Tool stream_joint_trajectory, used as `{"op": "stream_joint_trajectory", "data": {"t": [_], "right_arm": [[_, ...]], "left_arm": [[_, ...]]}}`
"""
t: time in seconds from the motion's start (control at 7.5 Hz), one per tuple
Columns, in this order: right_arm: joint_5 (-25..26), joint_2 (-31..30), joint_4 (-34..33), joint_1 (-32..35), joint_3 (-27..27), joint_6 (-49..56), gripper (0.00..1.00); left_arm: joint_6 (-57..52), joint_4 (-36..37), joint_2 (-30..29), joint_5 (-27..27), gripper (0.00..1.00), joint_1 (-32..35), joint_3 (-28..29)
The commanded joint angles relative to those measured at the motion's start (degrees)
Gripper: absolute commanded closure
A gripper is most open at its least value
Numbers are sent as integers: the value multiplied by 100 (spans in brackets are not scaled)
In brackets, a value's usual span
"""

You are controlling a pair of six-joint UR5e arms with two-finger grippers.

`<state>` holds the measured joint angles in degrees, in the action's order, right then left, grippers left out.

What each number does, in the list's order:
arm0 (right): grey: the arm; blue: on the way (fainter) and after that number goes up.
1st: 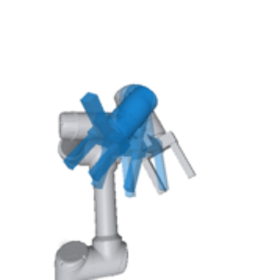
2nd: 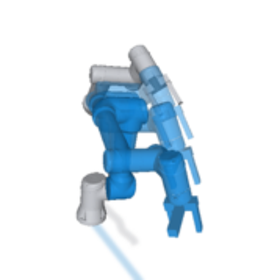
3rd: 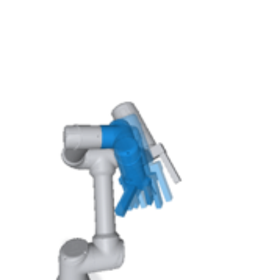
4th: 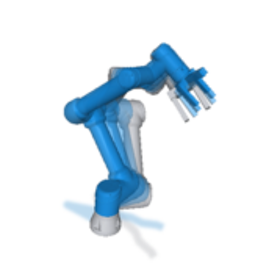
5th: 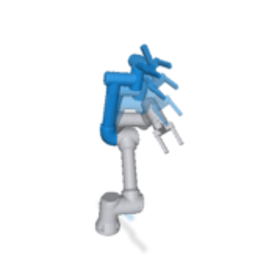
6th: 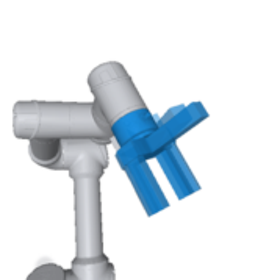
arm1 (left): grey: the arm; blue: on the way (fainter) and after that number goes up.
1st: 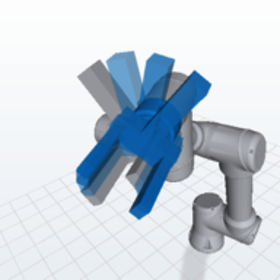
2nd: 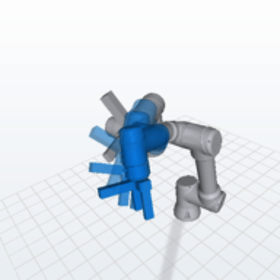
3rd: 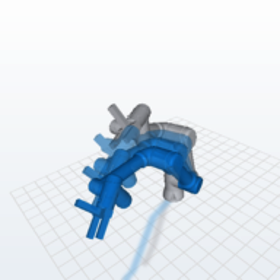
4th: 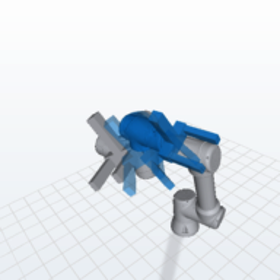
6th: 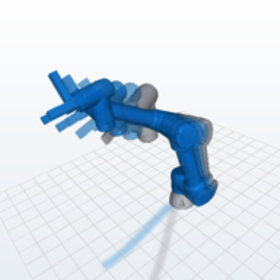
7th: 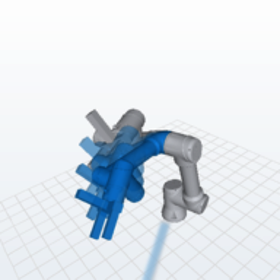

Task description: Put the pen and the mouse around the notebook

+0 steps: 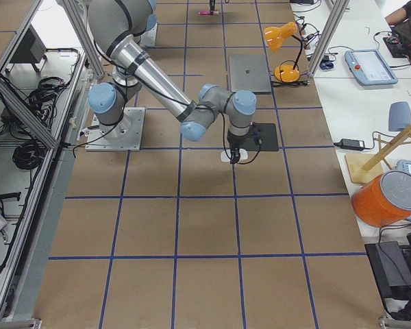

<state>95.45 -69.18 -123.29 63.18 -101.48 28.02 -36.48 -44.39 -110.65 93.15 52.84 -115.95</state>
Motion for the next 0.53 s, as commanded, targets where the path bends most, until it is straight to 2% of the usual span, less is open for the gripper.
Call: {"op": "stream_joint_trajectory", "data": {"t": [0.0, 0.27, 0.4], "right_arm": [[-44, 481, 350, 1060, 732, -1040, 100], [-44, 1227, 332, 1205, 1365, -1247, 100], [-44, 1362, 341, 1196, 1411, -1247, 100]], "left_arm": [[898, -374, 349, -51, 100, 138, 19], [2679, -989, 605, -86, 100, 837, 290], [3821, -1271, 606, -182, 100, 1286, 553]]}}
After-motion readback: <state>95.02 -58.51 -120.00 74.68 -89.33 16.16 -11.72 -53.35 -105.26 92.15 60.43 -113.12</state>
